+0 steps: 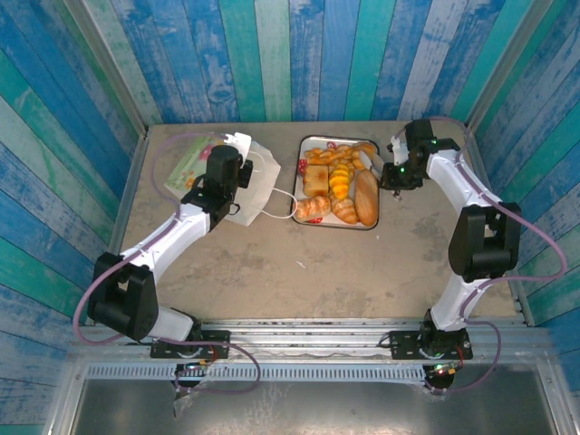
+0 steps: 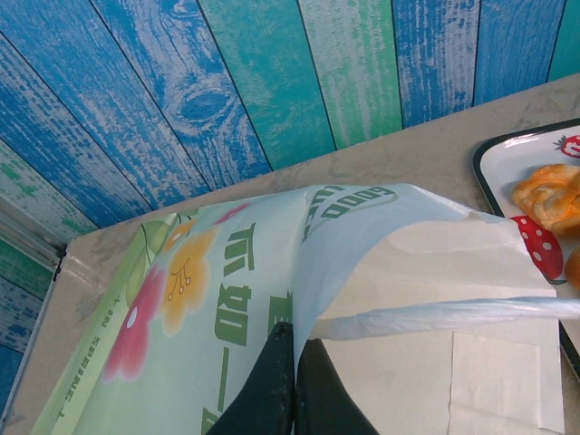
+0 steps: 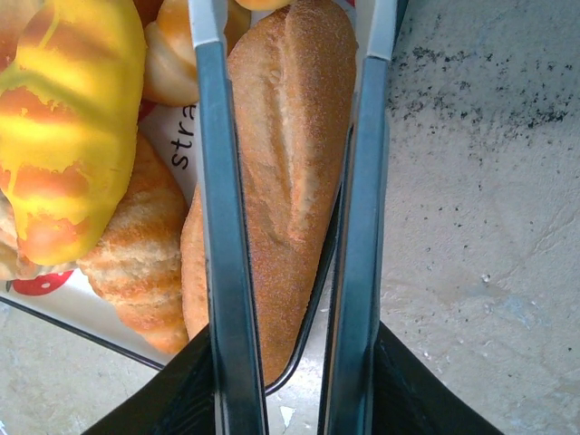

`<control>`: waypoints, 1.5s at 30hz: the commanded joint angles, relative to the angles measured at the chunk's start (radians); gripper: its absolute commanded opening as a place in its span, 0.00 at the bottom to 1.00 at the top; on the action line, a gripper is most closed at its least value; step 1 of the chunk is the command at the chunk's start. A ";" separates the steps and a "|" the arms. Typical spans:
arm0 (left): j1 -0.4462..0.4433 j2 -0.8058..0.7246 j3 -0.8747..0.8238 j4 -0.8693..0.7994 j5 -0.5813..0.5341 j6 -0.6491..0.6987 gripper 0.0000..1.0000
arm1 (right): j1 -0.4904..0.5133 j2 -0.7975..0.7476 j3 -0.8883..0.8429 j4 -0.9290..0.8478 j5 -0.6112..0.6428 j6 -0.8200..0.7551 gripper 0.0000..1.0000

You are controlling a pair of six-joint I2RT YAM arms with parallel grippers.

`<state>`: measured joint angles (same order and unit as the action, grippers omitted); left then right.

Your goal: Take the fake bread out of the paper bag

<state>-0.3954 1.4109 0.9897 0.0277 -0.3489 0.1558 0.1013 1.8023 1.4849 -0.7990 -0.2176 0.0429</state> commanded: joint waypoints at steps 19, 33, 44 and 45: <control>0.000 -0.069 -0.006 0.001 0.027 0.010 0.00 | -0.010 -0.079 0.035 0.018 0.018 0.041 0.45; 0.000 -0.068 -0.002 0.000 0.028 0.012 0.00 | -0.018 -0.123 0.034 0.026 -0.015 0.057 0.44; 0.000 -0.069 -0.002 -0.003 0.031 0.011 0.00 | -0.020 -0.146 0.034 0.027 -0.016 0.073 0.41; 0.000 -0.070 -0.002 -0.004 0.030 0.013 0.00 | -0.020 -0.152 0.034 0.026 -0.016 0.076 0.40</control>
<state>-0.3954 1.4109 0.9897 0.0238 -0.3271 0.1604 0.0883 1.6955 1.4906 -0.7914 -0.2214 0.1040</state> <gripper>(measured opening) 0.043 0.407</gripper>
